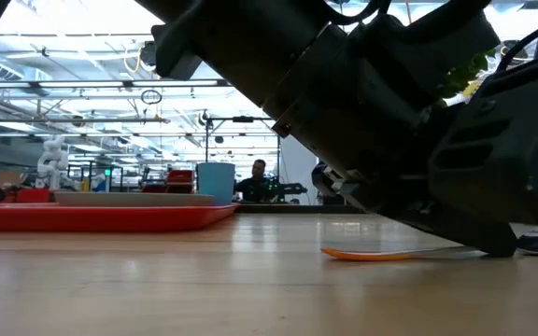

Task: Pick and place plate/cup/fork/spoon on tray
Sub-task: Put the orange spoon on the red serving tray to the right of the orange fork

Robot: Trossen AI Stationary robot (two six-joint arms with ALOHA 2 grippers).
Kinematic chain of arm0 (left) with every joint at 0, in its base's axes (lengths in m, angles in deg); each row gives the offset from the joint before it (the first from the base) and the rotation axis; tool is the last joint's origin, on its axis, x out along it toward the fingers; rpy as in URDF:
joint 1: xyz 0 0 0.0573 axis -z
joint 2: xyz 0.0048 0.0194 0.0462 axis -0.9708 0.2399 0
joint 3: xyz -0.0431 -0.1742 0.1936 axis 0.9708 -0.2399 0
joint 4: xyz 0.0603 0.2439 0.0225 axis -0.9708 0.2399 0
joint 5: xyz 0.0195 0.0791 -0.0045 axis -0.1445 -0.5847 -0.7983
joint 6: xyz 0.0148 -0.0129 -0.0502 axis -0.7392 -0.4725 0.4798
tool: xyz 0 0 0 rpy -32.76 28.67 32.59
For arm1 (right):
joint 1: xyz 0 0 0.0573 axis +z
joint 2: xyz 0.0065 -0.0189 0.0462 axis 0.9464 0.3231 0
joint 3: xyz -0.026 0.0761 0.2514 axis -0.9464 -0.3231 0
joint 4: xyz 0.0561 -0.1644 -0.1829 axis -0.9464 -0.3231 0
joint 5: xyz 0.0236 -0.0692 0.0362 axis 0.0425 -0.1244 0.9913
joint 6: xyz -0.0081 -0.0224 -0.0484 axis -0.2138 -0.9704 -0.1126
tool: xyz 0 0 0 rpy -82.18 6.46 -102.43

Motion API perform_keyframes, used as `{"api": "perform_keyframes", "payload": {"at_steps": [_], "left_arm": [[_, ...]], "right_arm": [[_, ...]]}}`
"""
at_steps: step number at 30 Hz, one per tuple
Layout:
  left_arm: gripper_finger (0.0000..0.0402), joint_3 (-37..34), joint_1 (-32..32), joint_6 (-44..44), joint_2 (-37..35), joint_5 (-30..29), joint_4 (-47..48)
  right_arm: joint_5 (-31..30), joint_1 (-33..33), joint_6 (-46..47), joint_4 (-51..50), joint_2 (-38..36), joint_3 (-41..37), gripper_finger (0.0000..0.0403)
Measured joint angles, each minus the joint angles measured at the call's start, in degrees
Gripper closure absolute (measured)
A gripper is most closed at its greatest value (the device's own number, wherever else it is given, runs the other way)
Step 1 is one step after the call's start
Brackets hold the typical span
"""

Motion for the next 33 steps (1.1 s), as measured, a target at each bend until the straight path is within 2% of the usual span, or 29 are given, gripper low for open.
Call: {"api": "perform_keyframes", "payload": {"at_steps": [6, 9, 16, 22, 26, 33], "left_arm": [[0.0383, -0.1, -0.1, -2.3, -0.4, 1.2, 1.0], [0.0393, -0.2, -0.3, -3.5, -1.6, 2.6, 2.3], [0.0395, -0.4, -0.2, -4.8, -5.9, 2.8, 11.4], [0.0393, -0.3, -0.2, -4.4, -9.3, 2.4, 18.1], [0.0396, -0.3, -0.4, -4.6, -11.9, 2.5, 24.4], [0.0396, -0.2, -0.6, -3.2, -17.4, 2.6, 41.7]], "right_arm": [[0.0, 0.0, 0.4, -1.2, -5.2, 0.0, 0.033], [0.0, 0.0, 1.0, -3.2, -8.5, 0.0, 0.033], [-0.1, 0.0, 2.7, -8.6, -14.9, 0.0, 0.033], [-0.3, 0.0, 3.8, -10.8, -16.5, 0.0, 0.033], [-0.3, 0.0, 3.9, -11.3, -16.5, 0.0, 0.033], [-0.3, 0.0, 4.3, -11.9, -16.5, 0.0, 0.033]]}}
